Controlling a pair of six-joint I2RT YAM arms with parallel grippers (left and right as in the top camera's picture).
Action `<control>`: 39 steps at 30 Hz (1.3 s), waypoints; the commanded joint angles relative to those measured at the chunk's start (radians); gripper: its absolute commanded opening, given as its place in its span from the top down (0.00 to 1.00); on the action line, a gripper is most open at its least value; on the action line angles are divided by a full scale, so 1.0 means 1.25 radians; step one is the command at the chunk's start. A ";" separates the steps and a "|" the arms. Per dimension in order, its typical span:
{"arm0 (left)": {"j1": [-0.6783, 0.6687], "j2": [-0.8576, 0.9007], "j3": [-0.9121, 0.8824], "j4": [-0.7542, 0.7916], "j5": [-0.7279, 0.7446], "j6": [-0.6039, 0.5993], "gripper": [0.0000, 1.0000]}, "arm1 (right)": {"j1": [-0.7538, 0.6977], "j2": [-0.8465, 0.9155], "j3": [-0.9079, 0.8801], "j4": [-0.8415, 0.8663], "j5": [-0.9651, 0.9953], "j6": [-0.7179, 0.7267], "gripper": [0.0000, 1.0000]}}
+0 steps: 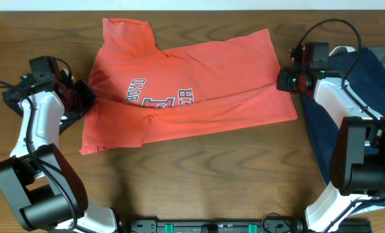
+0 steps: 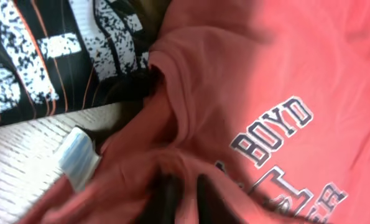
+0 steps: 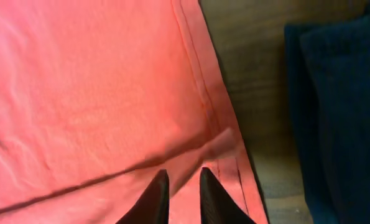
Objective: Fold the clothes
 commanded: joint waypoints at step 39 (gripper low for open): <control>-0.321 -0.017 -0.119 -0.166 -0.076 0.117 0.50 | -0.010 -0.002 -0.172 -0.314 0.190 0.086 0.99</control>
